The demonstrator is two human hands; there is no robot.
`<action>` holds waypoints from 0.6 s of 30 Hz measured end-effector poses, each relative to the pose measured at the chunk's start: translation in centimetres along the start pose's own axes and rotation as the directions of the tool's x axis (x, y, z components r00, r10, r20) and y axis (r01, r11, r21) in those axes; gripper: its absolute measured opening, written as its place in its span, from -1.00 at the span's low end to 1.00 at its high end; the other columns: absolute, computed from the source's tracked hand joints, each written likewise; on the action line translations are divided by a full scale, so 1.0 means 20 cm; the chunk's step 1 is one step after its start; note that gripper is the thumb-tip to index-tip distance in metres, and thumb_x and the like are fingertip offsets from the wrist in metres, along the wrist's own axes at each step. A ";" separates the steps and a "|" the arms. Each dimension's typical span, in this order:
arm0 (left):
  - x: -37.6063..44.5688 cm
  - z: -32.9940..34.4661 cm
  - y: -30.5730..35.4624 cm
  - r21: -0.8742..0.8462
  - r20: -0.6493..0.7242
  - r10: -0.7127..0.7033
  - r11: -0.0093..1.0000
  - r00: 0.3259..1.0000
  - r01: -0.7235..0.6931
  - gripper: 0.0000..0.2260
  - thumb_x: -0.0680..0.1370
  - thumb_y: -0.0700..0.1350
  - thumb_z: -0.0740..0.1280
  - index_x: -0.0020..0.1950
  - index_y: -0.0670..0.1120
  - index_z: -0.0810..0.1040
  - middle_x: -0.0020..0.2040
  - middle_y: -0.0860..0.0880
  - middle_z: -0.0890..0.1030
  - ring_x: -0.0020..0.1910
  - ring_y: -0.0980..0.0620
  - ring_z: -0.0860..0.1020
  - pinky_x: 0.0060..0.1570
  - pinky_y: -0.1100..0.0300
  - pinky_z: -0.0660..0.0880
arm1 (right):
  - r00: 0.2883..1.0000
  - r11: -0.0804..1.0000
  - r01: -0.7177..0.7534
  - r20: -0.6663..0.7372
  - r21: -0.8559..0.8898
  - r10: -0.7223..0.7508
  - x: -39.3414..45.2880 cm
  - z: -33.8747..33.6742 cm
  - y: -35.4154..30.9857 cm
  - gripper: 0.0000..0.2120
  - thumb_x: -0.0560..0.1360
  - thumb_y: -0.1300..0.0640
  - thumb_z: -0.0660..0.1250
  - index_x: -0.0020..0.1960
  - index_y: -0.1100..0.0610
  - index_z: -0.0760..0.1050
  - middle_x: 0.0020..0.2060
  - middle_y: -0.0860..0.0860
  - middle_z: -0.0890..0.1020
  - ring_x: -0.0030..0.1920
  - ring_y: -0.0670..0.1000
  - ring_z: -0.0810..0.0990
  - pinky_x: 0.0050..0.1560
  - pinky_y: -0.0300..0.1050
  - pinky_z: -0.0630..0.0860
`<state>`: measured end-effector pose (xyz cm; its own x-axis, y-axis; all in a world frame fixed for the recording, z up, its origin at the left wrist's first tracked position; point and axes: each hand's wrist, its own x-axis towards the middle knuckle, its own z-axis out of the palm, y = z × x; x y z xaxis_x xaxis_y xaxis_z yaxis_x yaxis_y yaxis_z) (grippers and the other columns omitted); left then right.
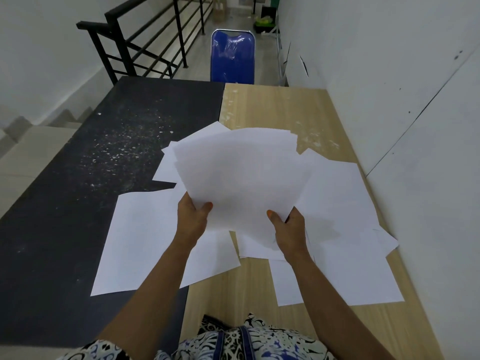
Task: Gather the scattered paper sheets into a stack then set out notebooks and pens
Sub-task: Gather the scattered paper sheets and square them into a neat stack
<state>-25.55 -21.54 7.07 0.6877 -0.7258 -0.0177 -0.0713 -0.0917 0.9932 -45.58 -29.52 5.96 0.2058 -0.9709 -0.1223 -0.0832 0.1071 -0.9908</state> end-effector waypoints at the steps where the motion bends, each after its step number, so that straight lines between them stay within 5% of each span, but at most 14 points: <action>1: 0.00 0.00 0.00 -0.023 0.000 -0.007 1.000 1.000 0.007 -0.65 0.49 -0.34 0.38 0.18 0.00 0.48 0.03 0.14 0.59 0.02 0.11 0.56 -0.06 0.30 0.50 | 1.000 1.000 -0.001 0.003 0.014 0.001 0.00 0.00 0.00 -0.71 0.50 0.24 0.40 0.21 0.15 0.54 0.03 0.01 0.67 0.07 0.01 0.64 0.08 -0.13 0.57; 9: 0.02 -0.01 0.02 -0.013 0.051 -0.002 1.000 0.999 0.002 -0.64 0.50 -0.28 0.39 0.28 -0.10 0.49 0.15 -0.05 0.60 0.11 -0.04 0.57 0.07 0.05 0.55 | 1.000 0.997 0.013 -0.002 0.080 -0.013 -0.01 0.03 -0.08 -0.56 0.41 0.24 0.49 0.22 0.03 0.44 0.03 -0.01 0.60 0.04 -0.06 0.58 -0.12 -0.32 0.55; 15: 0.01 0.03 0.03 -0.008 0.136 0.004 1.000 0.991 -0.003 -0.63 0.53 -0.22 0.37 0.32 -0.02 0.46 0.17 0.04 0.58 0.13 0.03 0.54 0.07 0.09 0.52 | 1.000 0.994 -0.001 -0.004 0.108 0.001 -0.01 0.02 -0.08 -0.82 0.47 0.23 0.43 -0.02 0.01 0.52 -0.13 -0.01 0.64 -0.09 0.05 0.62 -0.20 -0.27 0.57; 18: 0.01 0.03 0.00 -0.031 0.130 -0.029 0.999 0.991 0.033 -0.55 0.53 -0.18 0.39 0.40 -0.04 0.39 0.26 0.00 0.54 0.19 -0.01 0.52 0.14 0.04 0.52 | 1.000 0.988 -0.010 -0.002 0.156 0.011 -0.01 0.01 -0.07 -0.76 0.46 0.24 0.44 0.08 0.03 0.52 -0.06 -0.01 0.64 -0.04 -0.02 0.62 -0.17 -0.32 0.56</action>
<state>-25.87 -22.07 7.08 0.5900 -0.8051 -0.0612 -0.0260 -0.0947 0.9952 -45.31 -29.36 7.40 0.2029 -0.9701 -0.1329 0.0677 0.1493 -0.9865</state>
